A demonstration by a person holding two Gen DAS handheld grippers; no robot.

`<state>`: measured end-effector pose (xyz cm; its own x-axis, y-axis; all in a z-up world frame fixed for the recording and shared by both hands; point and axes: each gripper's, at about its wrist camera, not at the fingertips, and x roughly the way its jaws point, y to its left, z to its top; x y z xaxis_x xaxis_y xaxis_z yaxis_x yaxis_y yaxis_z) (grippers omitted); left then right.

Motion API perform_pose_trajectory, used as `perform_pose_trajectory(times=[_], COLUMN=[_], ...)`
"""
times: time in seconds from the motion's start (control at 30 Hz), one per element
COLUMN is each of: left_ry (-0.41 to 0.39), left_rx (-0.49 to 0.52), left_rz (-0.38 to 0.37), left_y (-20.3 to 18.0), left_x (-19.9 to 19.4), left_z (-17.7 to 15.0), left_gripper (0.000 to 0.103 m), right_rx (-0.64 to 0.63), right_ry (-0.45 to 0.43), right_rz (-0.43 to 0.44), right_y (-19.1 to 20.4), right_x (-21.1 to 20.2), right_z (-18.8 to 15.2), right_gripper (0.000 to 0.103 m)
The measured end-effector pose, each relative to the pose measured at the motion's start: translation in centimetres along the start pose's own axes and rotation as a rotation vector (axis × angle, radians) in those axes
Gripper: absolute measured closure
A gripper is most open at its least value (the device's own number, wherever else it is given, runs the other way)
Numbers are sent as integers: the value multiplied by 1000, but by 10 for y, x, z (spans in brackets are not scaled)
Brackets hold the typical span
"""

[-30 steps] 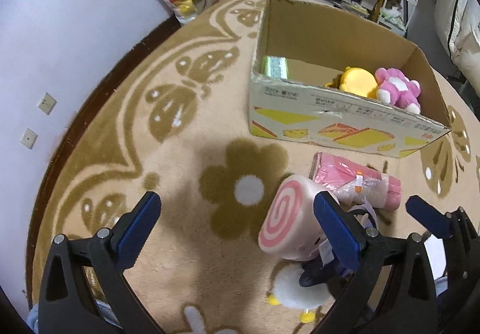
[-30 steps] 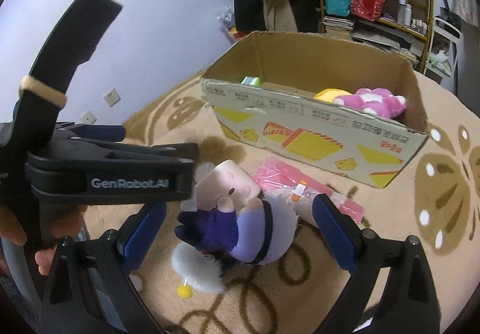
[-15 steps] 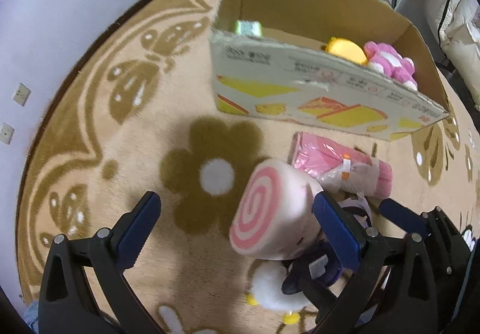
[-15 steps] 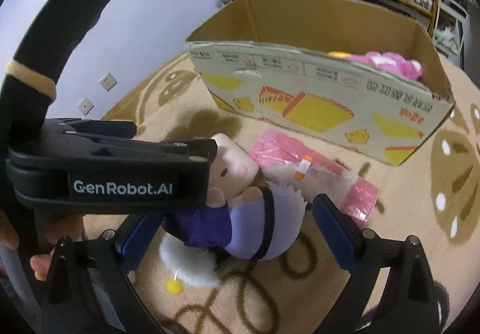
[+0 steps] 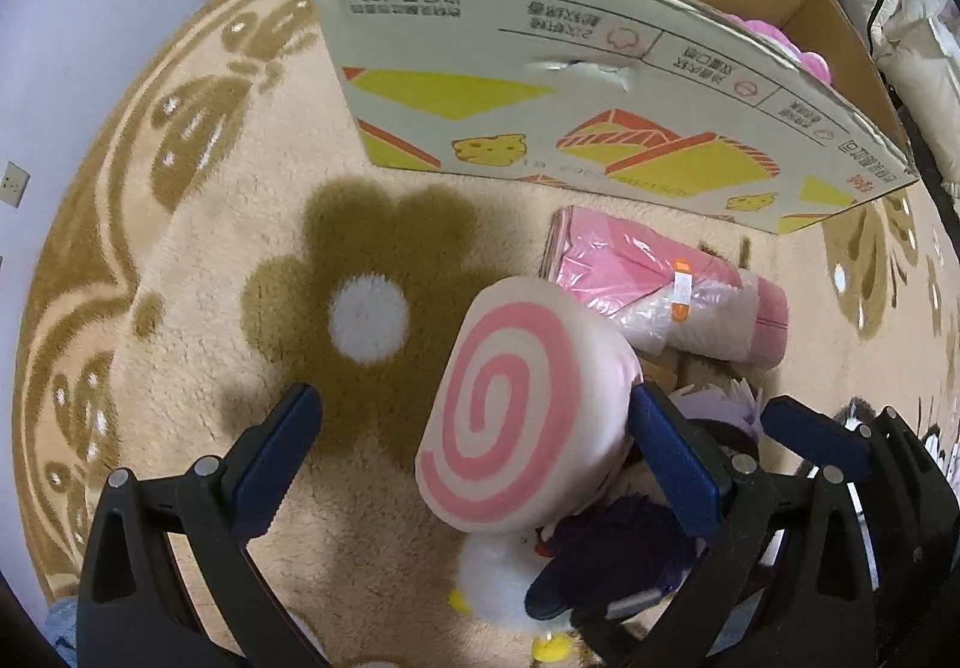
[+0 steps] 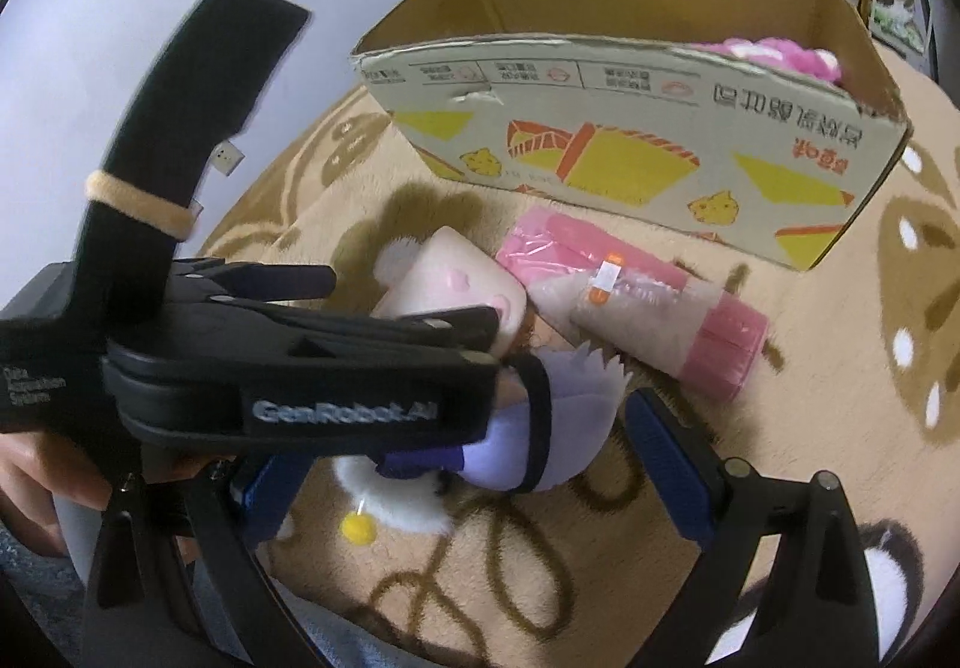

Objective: Organize soft objects
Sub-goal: 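Grasp pink swirl cushion with left tool while right tool grasps purple-haired doll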

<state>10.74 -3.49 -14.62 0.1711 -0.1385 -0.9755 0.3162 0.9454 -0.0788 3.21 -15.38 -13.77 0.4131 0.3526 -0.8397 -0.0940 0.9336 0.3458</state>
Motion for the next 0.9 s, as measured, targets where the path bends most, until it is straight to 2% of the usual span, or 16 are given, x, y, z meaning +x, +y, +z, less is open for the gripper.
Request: perform_pose_trajectory(times=[0.07,0.1,0.13,0.17,0.2,0.3,0.47,0.63,0.9], left_ry=[-7,-8,-1,8,15,-8,-53,-110,-175], left_rx=[-3,-2,-3,-9,-17,-11,-24,-41,-150], left_rz=[-7,-16,-46,-88,-129,-111,-78,24,49], left_y=[0,1,1,2,3,3,9,16,45], left_x=[0,0,1,2,2,-2,-18,-35,-53], left_z=[-1,-2,-3,-5,-5,-8,-13,-13,-14], left_gripper=[5,17,25,45,52,63,69,73,74], right_rx=[-7,-3,7,17,26,44,106,86,18], right_ry=[2,4,9,16,22,26,44,14,-40], right_rz=[-1,2,10,21,30,44,87,73,18], right_y=[2,0,0,-1,-2,-3,-12,-8,6], right_x=[1,2,4,4,5,11,15,15,9], right_z=[0,0,0,-2,-3,-2,-4,-3,2], right_gripper=[1,1,1,1,1,0,0,0,13])
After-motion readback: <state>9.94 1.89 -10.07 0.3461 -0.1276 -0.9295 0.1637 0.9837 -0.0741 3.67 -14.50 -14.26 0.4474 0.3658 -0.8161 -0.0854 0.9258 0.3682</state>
